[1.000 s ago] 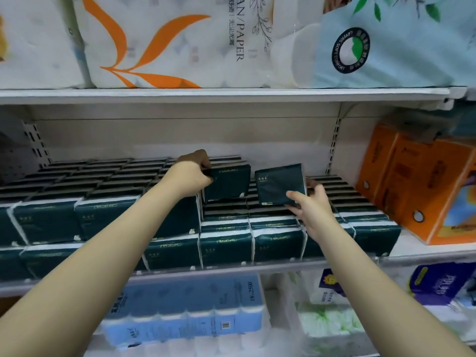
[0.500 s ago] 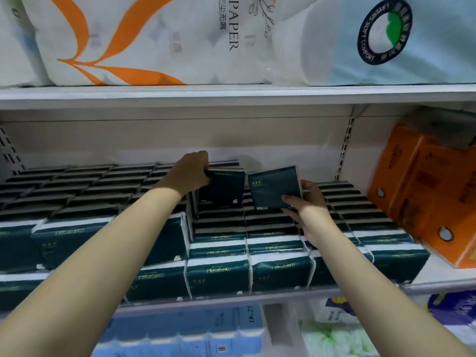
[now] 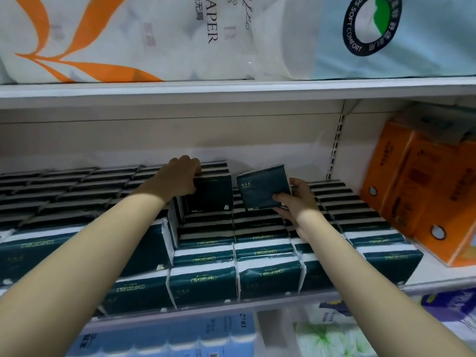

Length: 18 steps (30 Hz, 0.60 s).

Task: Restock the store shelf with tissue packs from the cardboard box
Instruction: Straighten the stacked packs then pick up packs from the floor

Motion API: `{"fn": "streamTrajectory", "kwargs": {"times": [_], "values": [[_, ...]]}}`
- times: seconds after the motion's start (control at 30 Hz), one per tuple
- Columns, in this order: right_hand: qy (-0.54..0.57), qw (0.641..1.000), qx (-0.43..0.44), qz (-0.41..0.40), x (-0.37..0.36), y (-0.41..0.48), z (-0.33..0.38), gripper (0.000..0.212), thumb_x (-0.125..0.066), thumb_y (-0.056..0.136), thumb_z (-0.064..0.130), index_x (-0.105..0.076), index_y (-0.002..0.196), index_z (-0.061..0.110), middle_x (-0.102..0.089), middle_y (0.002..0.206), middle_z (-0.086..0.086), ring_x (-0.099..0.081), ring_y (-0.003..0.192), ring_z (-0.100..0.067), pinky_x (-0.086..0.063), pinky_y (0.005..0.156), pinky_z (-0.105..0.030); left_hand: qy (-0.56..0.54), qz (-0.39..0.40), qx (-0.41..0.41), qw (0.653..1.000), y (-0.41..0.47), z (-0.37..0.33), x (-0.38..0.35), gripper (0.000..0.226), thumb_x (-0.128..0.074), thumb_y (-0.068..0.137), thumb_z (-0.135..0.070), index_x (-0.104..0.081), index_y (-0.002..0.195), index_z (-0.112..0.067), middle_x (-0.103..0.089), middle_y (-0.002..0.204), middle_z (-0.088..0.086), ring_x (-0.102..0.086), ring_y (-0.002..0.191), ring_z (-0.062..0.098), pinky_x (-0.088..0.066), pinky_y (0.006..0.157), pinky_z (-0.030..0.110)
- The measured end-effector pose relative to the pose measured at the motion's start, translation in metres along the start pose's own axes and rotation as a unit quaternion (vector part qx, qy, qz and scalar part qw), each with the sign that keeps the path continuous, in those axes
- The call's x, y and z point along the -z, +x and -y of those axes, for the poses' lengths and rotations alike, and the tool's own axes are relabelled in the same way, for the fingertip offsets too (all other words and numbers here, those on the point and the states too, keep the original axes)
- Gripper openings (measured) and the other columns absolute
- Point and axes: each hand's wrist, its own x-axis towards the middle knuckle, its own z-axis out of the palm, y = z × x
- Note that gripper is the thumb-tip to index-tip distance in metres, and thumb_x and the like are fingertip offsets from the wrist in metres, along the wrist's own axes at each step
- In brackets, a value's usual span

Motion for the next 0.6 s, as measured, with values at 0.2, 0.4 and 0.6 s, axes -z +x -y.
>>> {"fn": "streamTrajectory", "kwargs": {"times": [0.2,0.4,0.6], "values": [[-0.084,0.996,0.017,0.013,-0.003,-0.001,0.0,0.045,-0.069,0.084,0.001,-0.05,0.123,0.015,-0.062,0.116,-0.004,-0.061,0.096,-0.017,-0.051,0.088,-0.032,-0.098,-0.004,-0.004,0.995,-0.01,0.014,0.011,0.056,-0.063,0.092,-0.029,-0.041,0.141,-0.013,-0.043,0.141,0.01,-0.042,0.127,0.026,-0.034,0.097,0.03],[-0.096,0.995,0.006,-0.009,-0.019,0.001,-0.005,0.044,-0.068,0.083,0.004,-0.05,0.119,0.019,-0.061,0.12,-0.007,-0.058,0.108,-0.026,-0.047,0.1,-0.042,-0.107,-0.014,0.028,0.994,-0.038,0.044,0.018,0.047,-0.049,0.1,-0.026,-0.04,0.145,-0.015,-0.039,0.151,0.008,-0.037,0.136,0.026,-0.029,0.107,0.03],[-0.028,0.998,0.017,-0.053,-0.02,-0.001,0.001,0.037,-0.058,0.085,0.0,-0.05,0.119,0.014,-0.063,0.098,-0.008,-0.056,0.081,-0.022,-0.045,0.071,-0.031,-0.079,0.003,0.04,0.996,-0.053,0.059,0.01,0.046,-0.036,0.105,-0.034,-0.038,0.148,-0.018,-0.035,0.155,0.006,-0.031,0.142,0.025,-0.025,0.111,0.03]]}}
